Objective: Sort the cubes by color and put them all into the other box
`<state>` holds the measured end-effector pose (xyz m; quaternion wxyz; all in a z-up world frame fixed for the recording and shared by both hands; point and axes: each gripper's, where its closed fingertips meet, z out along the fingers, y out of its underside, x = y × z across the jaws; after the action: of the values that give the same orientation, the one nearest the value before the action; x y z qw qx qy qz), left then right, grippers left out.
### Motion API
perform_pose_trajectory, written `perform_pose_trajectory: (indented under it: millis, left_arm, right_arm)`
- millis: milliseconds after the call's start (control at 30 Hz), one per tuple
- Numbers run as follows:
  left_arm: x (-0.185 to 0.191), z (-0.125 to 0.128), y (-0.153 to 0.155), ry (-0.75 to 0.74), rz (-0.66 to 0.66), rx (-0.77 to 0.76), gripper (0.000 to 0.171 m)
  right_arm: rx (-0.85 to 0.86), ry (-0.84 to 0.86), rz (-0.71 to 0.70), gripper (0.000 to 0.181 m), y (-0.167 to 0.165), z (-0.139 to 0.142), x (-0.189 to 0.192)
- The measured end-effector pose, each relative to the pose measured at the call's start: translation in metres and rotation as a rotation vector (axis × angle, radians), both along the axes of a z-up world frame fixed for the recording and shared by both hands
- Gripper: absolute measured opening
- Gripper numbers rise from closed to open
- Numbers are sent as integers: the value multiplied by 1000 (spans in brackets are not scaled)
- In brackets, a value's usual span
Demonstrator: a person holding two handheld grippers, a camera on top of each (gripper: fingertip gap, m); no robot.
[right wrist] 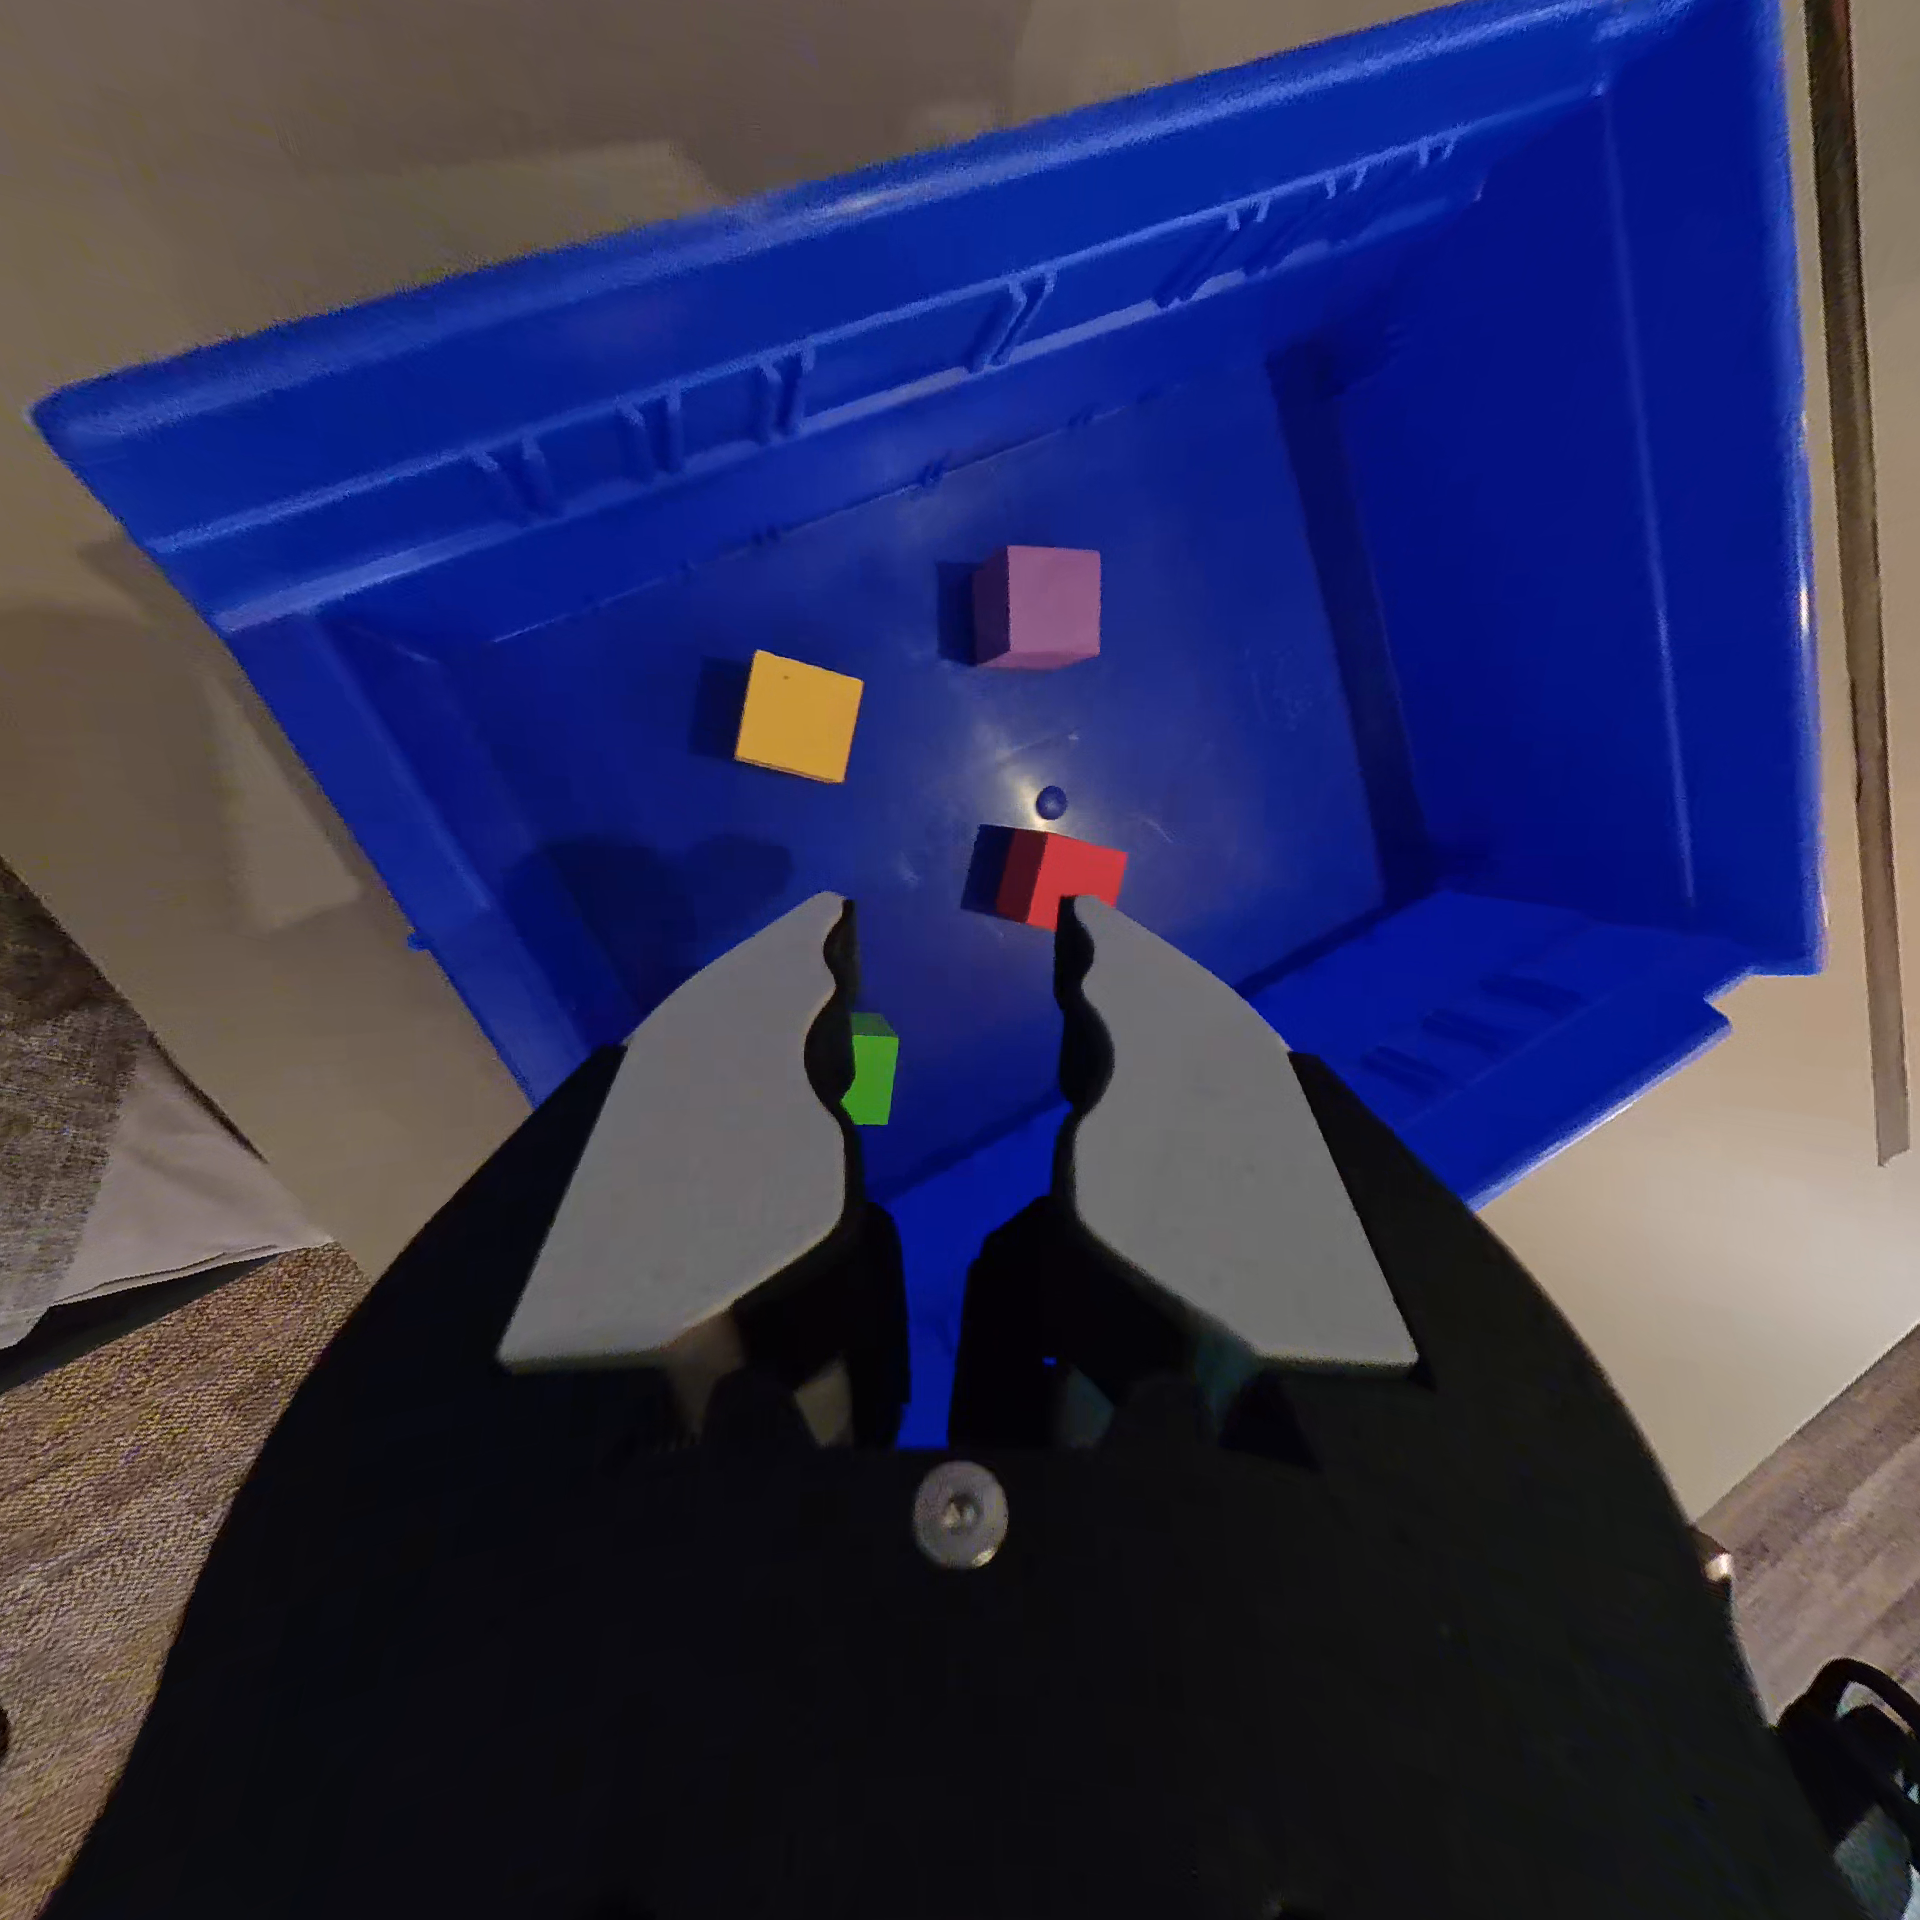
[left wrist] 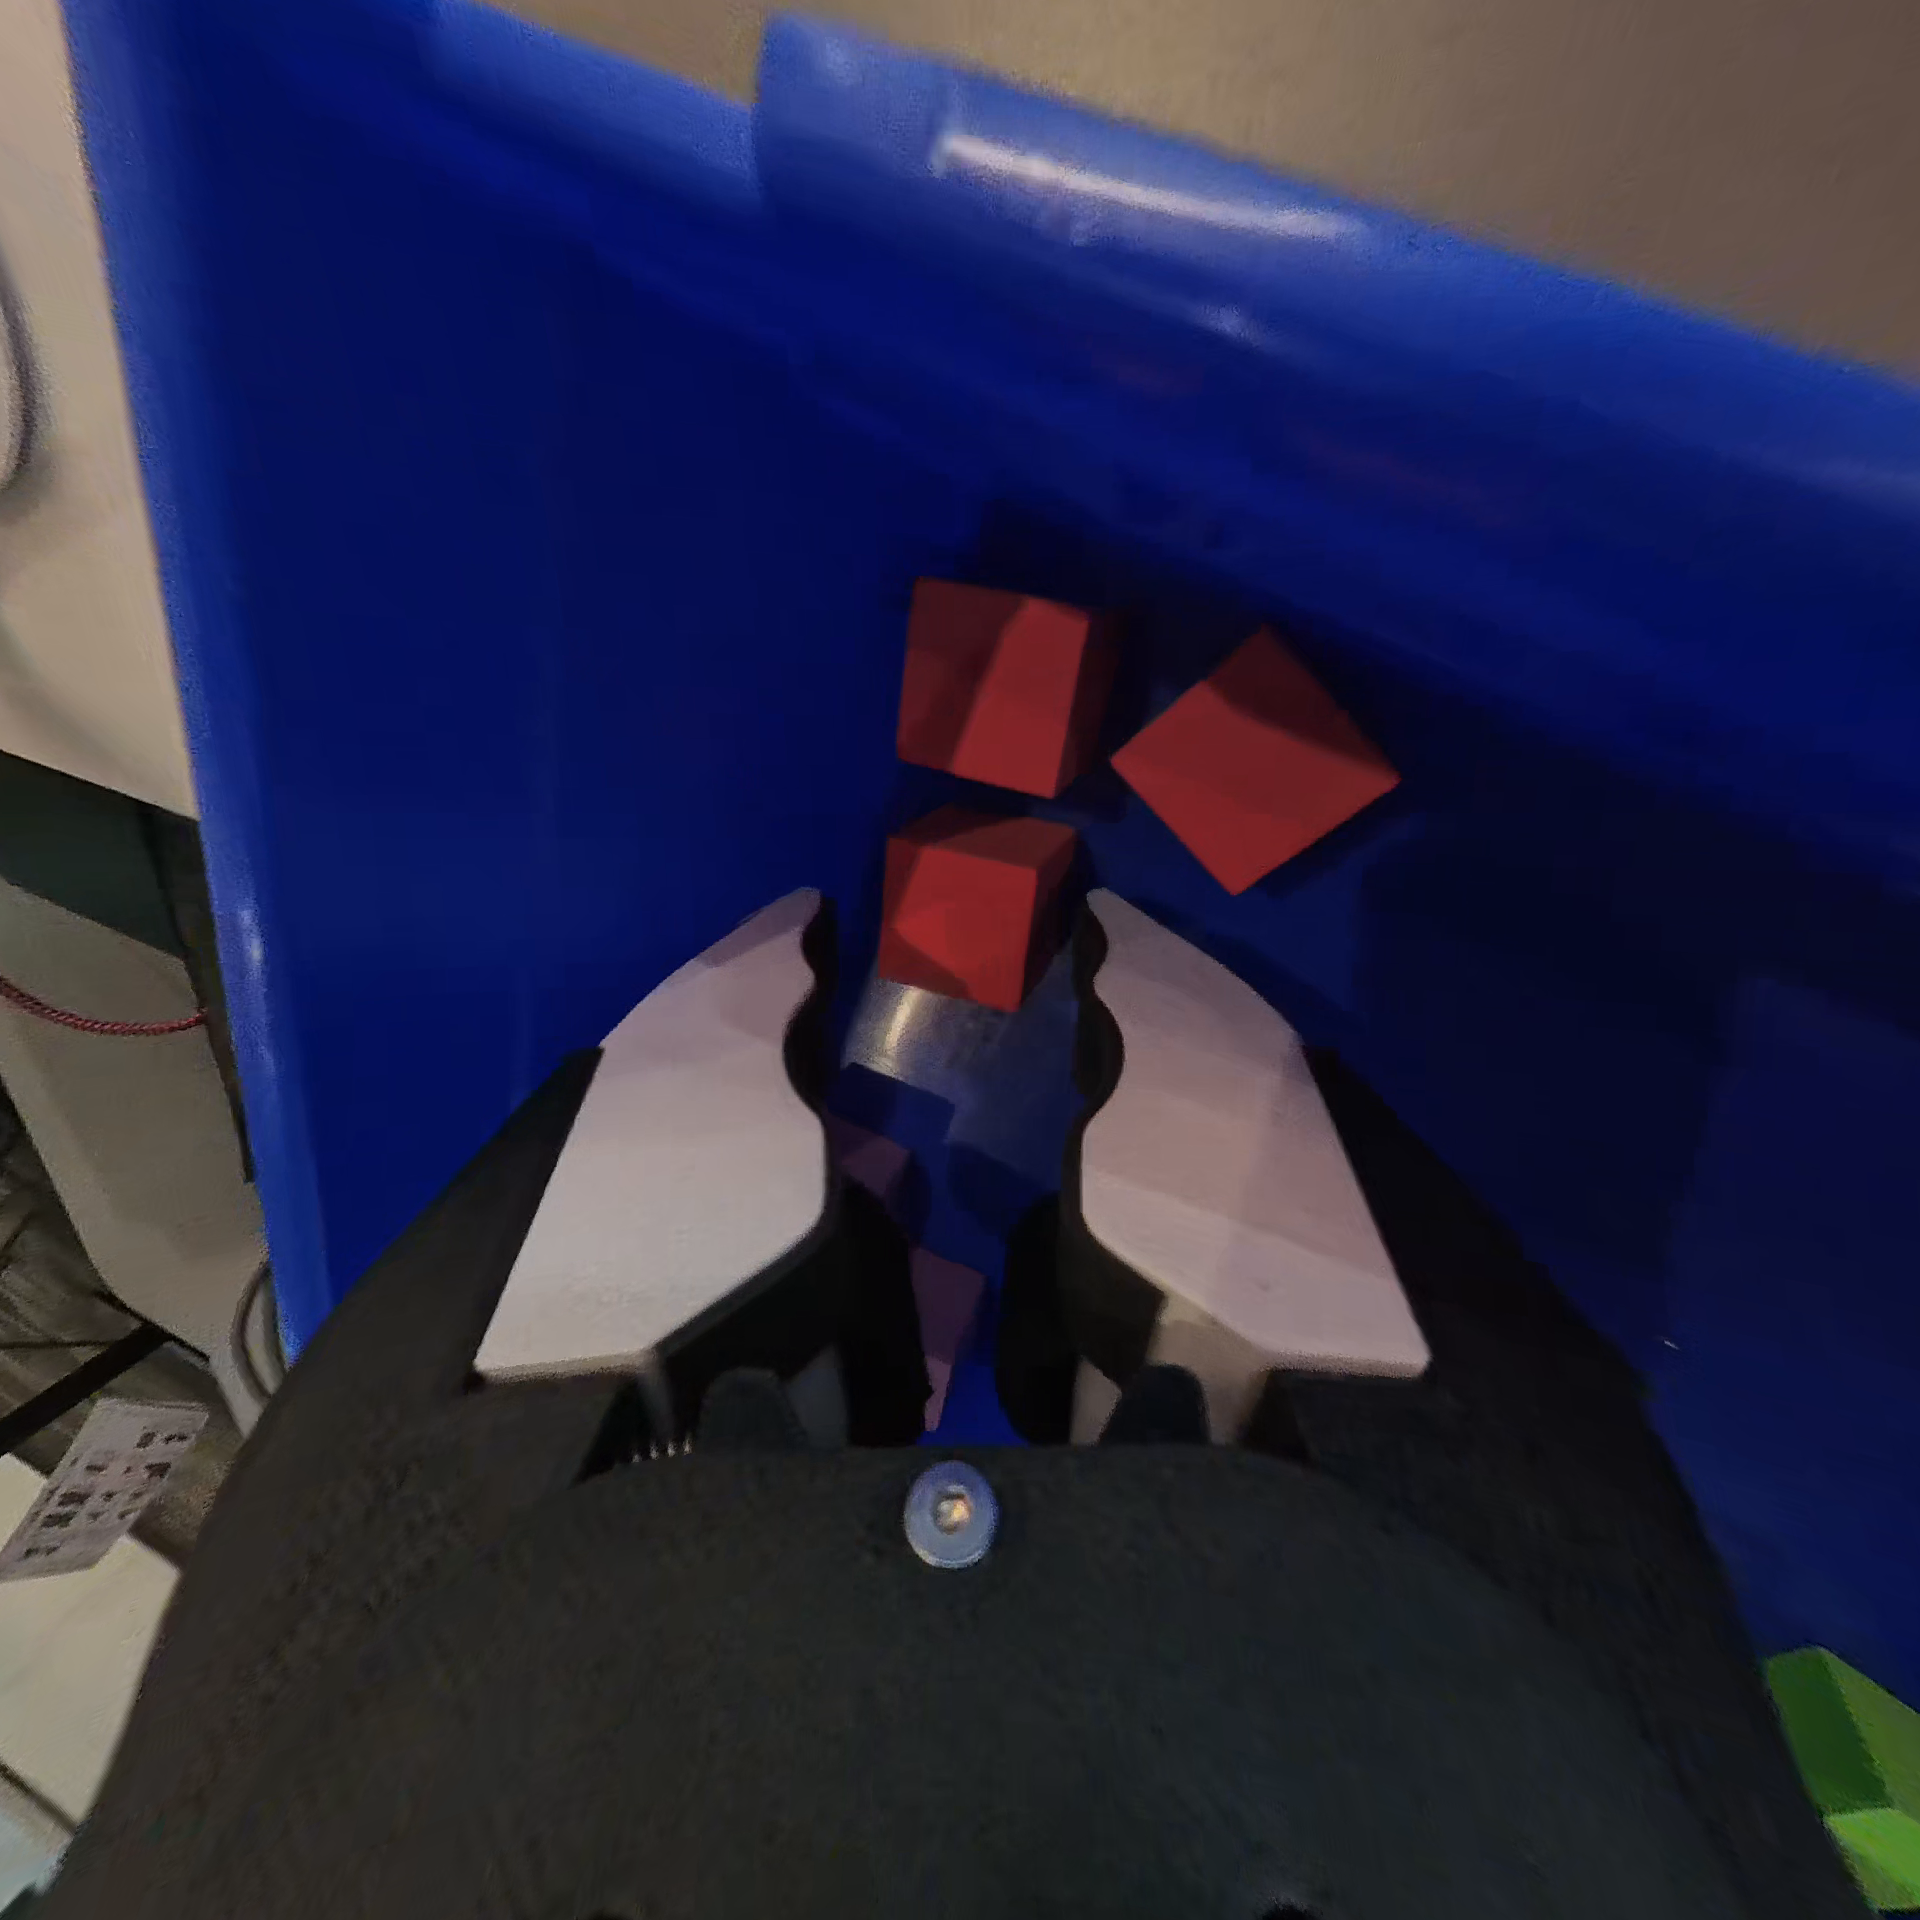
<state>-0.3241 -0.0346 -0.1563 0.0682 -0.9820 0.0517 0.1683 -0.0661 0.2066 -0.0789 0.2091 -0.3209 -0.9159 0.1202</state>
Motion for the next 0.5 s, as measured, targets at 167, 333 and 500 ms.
perform_pose_trajectory:
  millis: [167,333,500]
  left_arm:
    - [3,-2,0,-48,14,2,36]
    - [14,-3,-6,-69,3,-13,33]
    - [36,-3,-15,-129,-21,-57,40]
  right_arm:
    - [4,16,18,36,-7,5,4]
    - [10,29,28,36,-10,9,10]
    - [-5,40,36,36,-14,14,14]
